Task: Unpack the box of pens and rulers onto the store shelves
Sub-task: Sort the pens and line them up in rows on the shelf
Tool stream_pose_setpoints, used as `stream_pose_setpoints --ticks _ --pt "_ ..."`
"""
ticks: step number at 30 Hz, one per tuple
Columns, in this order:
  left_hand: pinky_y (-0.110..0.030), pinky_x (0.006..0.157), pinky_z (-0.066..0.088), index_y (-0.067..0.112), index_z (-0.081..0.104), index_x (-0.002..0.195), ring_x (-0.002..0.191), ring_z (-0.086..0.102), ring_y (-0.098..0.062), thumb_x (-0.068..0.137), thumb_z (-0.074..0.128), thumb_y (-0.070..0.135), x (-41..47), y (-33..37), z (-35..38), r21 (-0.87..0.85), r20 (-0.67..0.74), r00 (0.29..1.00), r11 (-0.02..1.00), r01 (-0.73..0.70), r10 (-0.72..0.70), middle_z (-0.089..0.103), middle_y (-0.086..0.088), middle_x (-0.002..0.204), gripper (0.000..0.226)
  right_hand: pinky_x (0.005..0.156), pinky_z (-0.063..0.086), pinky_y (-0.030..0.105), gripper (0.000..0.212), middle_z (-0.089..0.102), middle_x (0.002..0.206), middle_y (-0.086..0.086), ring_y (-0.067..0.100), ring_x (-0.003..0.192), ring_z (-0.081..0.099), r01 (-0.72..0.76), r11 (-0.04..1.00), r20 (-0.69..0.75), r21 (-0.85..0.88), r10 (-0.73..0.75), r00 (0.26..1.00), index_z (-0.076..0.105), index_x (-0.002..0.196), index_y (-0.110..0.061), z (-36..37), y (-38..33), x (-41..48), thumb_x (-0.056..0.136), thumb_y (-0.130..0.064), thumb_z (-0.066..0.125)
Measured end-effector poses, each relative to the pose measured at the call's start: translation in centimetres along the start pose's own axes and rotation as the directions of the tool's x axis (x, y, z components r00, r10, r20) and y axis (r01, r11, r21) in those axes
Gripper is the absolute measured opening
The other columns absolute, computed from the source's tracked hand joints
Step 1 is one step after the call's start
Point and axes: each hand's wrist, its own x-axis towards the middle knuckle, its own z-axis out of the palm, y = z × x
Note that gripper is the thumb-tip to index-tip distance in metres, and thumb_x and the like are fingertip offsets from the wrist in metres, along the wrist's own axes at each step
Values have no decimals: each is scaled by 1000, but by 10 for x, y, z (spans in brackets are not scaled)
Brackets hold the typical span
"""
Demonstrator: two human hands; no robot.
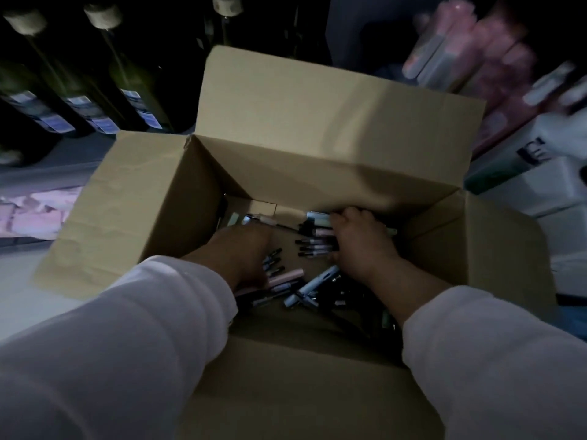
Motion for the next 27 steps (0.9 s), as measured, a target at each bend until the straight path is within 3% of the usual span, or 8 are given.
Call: stream_pose_setpoints --ticks 2,6,13,21,24,27 --pt "-37 97 42 18 40 133 120 49 -25 66 81 40 4 3 1 77 28 999 997 -24 22 48 -6 135 82 97 35 38 54 38 131 9 30 119 38 -2 999 -34 -38 1 999 41 135 -20 3 -2 1 85 -24 62" --pt "-31 93 43 15 53 125 116 50 -23 77 73 34 7 11 0 168 47 992 978 -125 119 52 -8 129 55 99 30 37 49 36 131 9 30 121 34 -9 999 -58 -43 6 998 42 133 -18 7 -4 0 86 -17 58" --pt "-26 77 40 14 60 118 109 54 -21 85 65 26 12 13 6 116 88 988 983 -140 130 58 -7 120 35 97 31 36 42 45 132 6 28 120 40 26 1000 -37 9 -26 999 42 124 -20 8 -1 3 85 -19 59" --pt "-27 82 43 13 45 130 110 55 -24 90 59 27 14 -1 1 -267 5 999 963 -29 32 53 -9 128 45 92 35 34 28 53 122 6 28 117 46 44 999 -29 17 -43 999 52 111 -19 -2 -3 5 88 -33 59" --pt "-26 82 41 14 44 129 109 54 -26 91 53 23 7 -1 -9 -468 -53 998 884 -8 -19 55 -10 123 40 84 41 33 21 57 119 8 30 110 53 36 988 -74 152 -25 997 51 105 -17 -18 -7 2 89 -27 58" --pt "-23 76 36 14 50 118 102 54 -24 93 49 16 -10 2 -27 -675 -87 993 738 0 -79 55 -8 109 26 74 37 29 13 58 109 9 29 101 55 4 936 -88 353 29 996 52 103 -18 -32 -13 -7 90 -19 54"
